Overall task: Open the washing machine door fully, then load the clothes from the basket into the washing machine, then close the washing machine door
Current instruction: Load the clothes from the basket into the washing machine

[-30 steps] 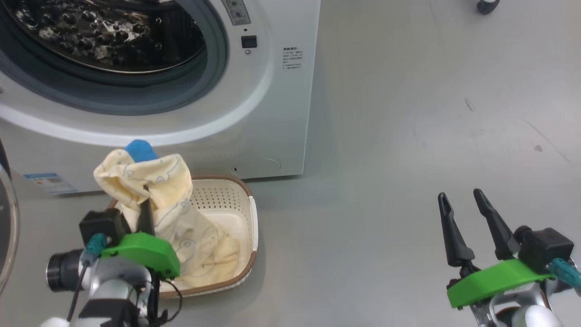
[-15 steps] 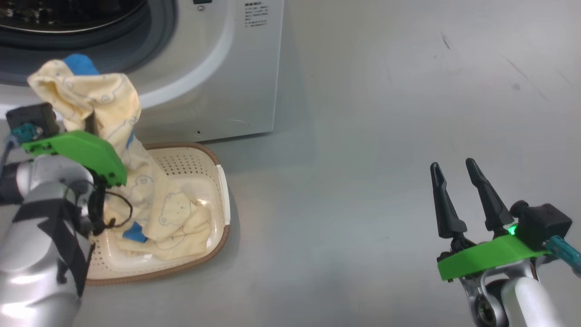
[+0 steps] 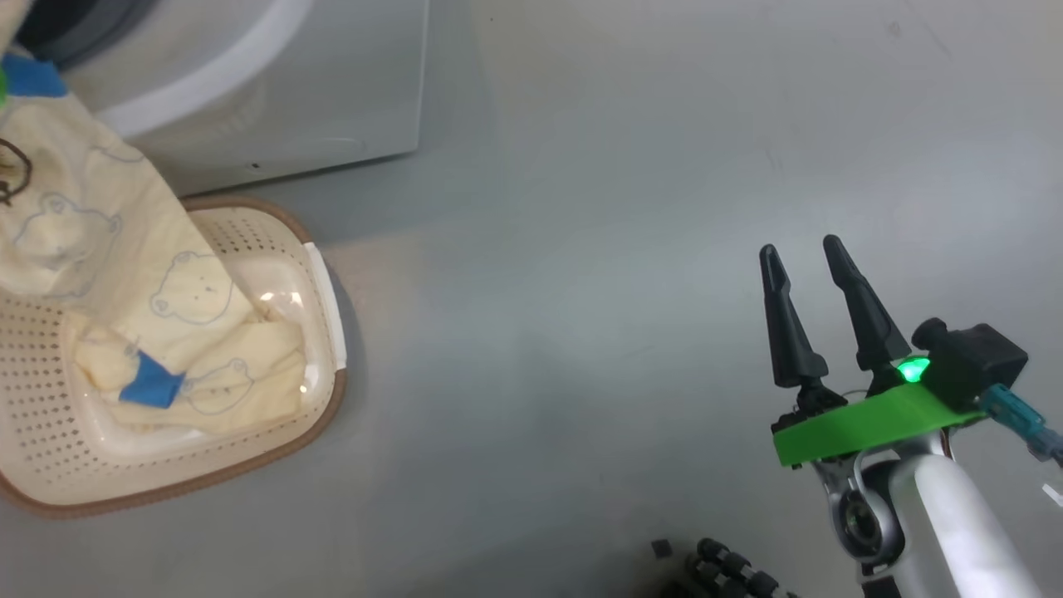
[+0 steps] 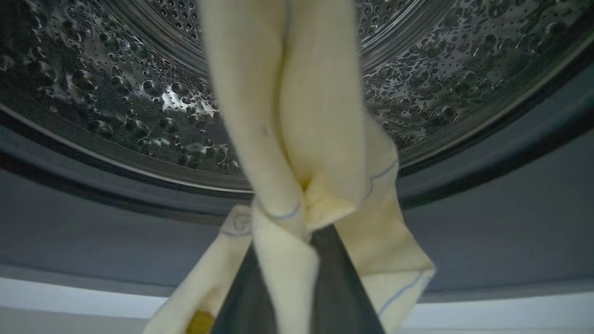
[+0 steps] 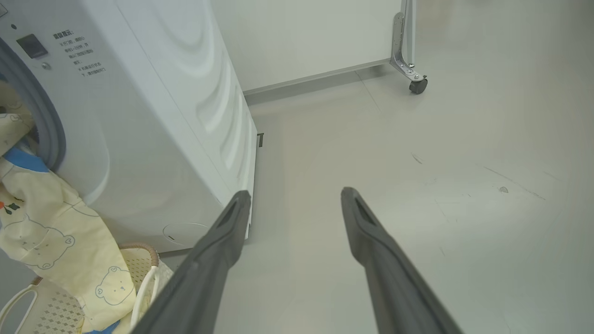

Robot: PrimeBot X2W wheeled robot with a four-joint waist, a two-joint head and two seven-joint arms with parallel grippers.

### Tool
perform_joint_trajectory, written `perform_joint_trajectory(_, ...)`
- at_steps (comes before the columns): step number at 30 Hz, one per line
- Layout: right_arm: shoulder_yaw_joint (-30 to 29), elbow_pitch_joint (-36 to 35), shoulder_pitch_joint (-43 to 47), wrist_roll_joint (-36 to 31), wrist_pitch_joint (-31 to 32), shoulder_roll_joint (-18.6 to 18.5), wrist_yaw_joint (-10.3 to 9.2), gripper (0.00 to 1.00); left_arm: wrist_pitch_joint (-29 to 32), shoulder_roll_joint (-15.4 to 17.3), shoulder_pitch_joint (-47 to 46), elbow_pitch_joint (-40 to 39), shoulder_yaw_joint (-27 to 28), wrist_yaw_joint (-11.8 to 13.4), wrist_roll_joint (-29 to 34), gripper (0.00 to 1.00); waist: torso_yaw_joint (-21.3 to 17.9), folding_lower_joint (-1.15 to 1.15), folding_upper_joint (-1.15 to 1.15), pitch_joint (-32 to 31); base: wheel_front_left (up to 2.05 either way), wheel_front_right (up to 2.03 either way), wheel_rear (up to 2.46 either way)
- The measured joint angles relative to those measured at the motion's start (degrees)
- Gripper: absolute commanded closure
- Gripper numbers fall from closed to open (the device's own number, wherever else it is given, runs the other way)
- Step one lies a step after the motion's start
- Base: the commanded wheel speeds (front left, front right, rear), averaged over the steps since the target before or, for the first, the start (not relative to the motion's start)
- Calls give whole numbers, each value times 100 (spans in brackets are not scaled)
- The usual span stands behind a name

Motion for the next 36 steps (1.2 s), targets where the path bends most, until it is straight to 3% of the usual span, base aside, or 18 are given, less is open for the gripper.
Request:
perform_joint_trajectory(6, 160, 80, -278, 231, -53, 0, 0, 0, 229, 454, -789, 40, 89, -42, 91, 100, -298, 0, 0, 587, 0, 0, 0)
perform_joint_trajectory(11, 229, 56, -410, 318, -57, 0, 0, 0, -85, 609, -1124, -42, 74, 10, 291, 100, -418, 0, 0, 863, 0, 0, 0)
perform_joint_trajectory(21, 296, -26, -582, 487, -58, 0, 0, 0, -1997, 892, -1751, -160, -110, 188, 1000, 100, -557, 0, 0, 1270, 0, 0, 0)
perform_joint_trajectory(26, 337, -29, -616, 487, -58, 0, 0, 0, -2449, 871, -1864, 102, -119, 197, 982, 100, -519, -1, 0, 1351, 0, 0, 0)
perform_joint_trajectory(27, 338, -30, -636, 487, -58, 0, 0, 0, -2443, 858, -1864, 200, -97, 196, 927, 90, -509, -1, 0, 1360, 0, 0, 0)
perform_joint_trajectory(28, 342, -31, -662, 487, -58, 0, 0, 0, -2434, 846, -1864, 285, -70, 194, 879, 54, -500, -1, 0, 1372, 0, 0, 0)
perform_joint_trajectory(29, 342, -31, -693, 487, -58, 0, 0, 0, -2356, 817, -1871, 387, -22, 194, 793, 54, -490, 0, 0, 1382, 0, 0, 0)
perform_joint_trajectory(30, 342, -31, -718, 487, -58, 0, 0, 0, -2316, 805, -1883, 459, -32, 190, 759, 8, -480, -1, 0, 1392, 0, 0, 0)
perform_joint_trajectory(31, 342, -31, -731, 487, -58, 0, 0, 0, -2309, 799, -1895, 492, -35, 165, 758, 0, -472, -1, 0, 1402, 0, 0, 0)
perform_joint_trajectory(36, 346, -27, -761, 487, -58, 0, 0, 0, -2273, 737, -1979, 661, -37, 144, 702, 0, -440, -1, 0, 1391, 0, 0, 0)
